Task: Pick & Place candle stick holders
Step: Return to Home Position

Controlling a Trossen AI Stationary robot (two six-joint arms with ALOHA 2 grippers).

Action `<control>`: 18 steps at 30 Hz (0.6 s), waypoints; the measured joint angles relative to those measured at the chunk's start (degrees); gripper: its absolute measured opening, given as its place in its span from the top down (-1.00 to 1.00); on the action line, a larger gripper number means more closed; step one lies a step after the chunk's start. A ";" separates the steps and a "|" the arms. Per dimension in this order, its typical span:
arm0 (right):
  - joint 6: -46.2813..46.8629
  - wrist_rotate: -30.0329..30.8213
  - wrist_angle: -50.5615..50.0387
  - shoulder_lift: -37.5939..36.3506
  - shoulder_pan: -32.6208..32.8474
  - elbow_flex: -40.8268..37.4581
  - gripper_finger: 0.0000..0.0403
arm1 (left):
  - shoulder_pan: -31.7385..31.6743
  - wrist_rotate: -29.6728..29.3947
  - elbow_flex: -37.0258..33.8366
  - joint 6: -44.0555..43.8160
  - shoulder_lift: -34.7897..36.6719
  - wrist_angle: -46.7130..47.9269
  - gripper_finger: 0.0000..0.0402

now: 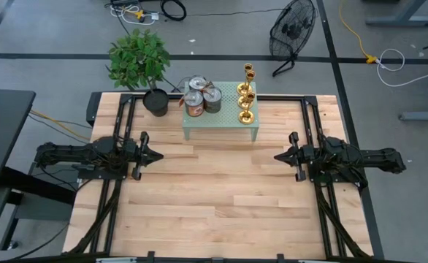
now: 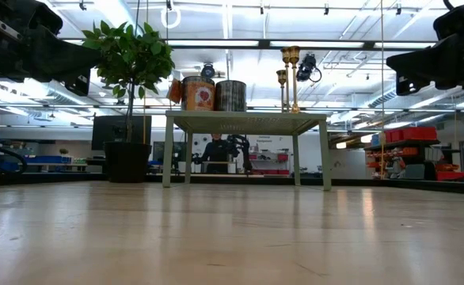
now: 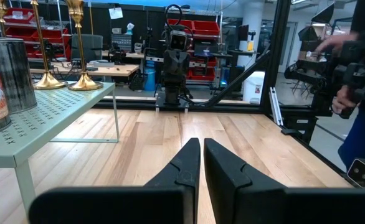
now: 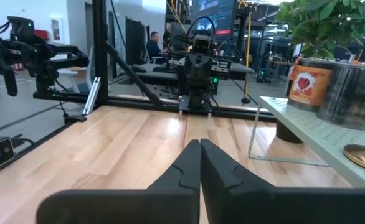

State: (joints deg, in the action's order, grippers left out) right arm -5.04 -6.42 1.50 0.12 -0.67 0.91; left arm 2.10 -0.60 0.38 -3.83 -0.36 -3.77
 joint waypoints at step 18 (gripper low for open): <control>0.02 -0.02 0.04 0.02 0.00 0.00 0.90 | 0.01 0.00 0.00 -0.01 0.01 -0.01 0.85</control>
State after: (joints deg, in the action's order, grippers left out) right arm -5.02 -6.44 1.54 0.14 -0.67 0.91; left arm 2.11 -0.60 0.37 -3.84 -0.35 -3.78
